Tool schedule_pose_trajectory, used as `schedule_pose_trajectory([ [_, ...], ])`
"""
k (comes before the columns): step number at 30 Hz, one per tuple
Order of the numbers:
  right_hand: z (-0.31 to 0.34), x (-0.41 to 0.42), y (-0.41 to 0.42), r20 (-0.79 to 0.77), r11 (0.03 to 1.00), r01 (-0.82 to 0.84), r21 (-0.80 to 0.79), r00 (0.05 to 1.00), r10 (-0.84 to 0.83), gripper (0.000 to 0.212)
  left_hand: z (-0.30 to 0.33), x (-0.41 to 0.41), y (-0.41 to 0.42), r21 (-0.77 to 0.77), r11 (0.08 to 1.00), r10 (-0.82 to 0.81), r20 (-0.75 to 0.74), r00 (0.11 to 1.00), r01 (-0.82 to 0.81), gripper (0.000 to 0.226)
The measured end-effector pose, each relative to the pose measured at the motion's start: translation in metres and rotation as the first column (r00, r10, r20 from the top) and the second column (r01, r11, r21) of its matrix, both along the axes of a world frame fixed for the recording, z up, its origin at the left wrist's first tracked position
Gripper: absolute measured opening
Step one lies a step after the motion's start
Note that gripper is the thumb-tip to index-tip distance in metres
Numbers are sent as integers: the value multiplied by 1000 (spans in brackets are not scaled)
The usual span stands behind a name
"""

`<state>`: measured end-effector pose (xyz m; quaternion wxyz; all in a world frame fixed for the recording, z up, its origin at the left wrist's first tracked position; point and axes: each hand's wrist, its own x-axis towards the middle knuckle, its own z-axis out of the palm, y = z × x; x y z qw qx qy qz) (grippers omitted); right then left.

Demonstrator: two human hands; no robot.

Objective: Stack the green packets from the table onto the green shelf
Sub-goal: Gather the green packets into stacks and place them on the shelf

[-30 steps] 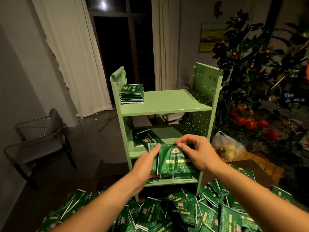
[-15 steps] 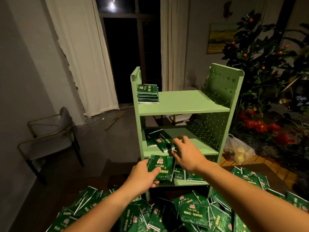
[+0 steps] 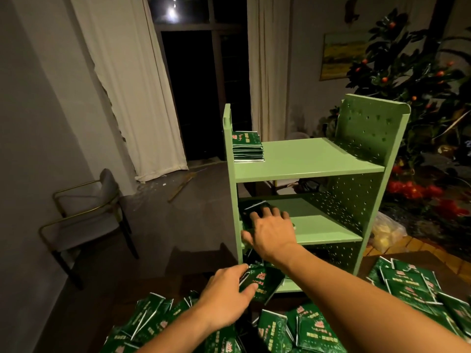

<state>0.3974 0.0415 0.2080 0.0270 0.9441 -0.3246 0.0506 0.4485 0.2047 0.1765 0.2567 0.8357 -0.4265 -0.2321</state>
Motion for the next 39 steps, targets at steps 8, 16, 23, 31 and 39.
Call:
schedule_pose_trajectory([
  [8,2,22,0,-15,986,164,7,986,-164,47,-1,0,6,13,1000,-27,-19,999,28,53],
  [16,11,-24,-11,122,1000,17,11,992,-19,32,-2,-4,-2,-58,998,35,-65,997,-39,39],
  [23,45,-110,-35,501,629,-309,713,852,-150,27,-2,-22,-22,-160,958,136,-474,870,-237,14],
  [31,51,-172,-48,295,411,-221,884,947,-126,18,26,-55,-48,-153,905,27,-911,412,-396,43],
  [39,17,-164,-36,463,443,-250,861,744,-481,72,35,-64,-73,-304,822,16,-834,552,-482,31],
])
